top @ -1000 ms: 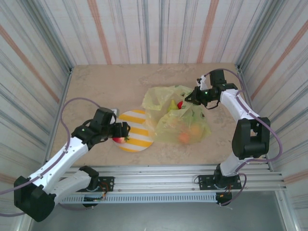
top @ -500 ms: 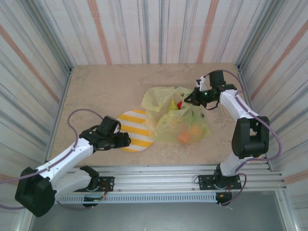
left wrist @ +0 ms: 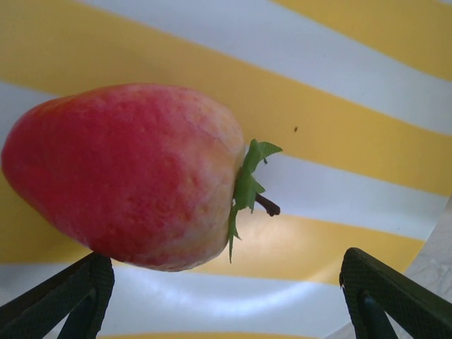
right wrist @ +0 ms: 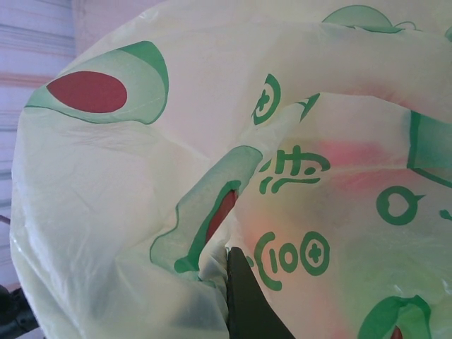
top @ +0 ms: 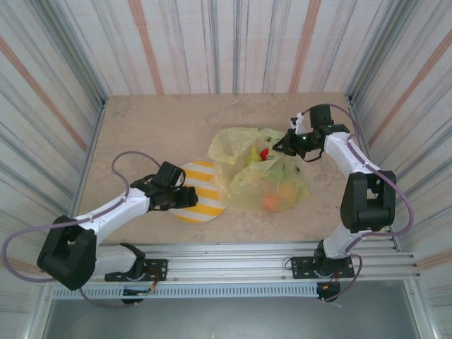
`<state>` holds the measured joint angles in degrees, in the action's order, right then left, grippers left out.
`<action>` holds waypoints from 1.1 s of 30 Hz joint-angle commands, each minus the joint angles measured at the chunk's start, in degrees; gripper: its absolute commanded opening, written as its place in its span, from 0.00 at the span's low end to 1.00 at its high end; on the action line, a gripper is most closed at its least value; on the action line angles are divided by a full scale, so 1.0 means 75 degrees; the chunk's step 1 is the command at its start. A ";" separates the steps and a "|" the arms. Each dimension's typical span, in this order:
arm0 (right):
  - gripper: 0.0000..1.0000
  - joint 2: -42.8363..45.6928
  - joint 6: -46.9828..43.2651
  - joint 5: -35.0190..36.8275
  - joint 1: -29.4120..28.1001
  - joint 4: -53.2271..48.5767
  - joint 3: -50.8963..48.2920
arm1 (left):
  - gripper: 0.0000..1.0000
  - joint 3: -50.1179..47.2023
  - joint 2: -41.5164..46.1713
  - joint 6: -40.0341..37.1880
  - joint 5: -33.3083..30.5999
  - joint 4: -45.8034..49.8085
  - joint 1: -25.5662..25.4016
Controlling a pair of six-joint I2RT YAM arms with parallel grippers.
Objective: Place the fruits into the plastic bag
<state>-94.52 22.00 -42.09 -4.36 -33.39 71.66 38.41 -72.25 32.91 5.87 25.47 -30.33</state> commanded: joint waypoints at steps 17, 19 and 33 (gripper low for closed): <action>0.00 -0.0017 -0.0156 -0.0131 0.0061 -0.0038 -0.0140 | 0.90 0.1226 -0.1688 -0.0833 -0.0561 -0.0747 0.0352; 0.00 -0.0023 -0.0159 -0.0132 0.0061 -0.0037 -0.0144 | 0.90 0.1385 -0.1874 -0.0909 -0.0560 -0.0747 0.0352; 0.00 -0.0065 -0.0168 -0.0153 0.0082 -0.0013 -0.0156 | 0.84 0.1803 -0.2343 -0.1547 -0.1318 -0.0055 -0.0259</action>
<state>-94.52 22.00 -42.09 -4.34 -33.39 71.33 51.77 -89.69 23.51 -1.45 22.39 -32.23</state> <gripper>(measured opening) 0.046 0.843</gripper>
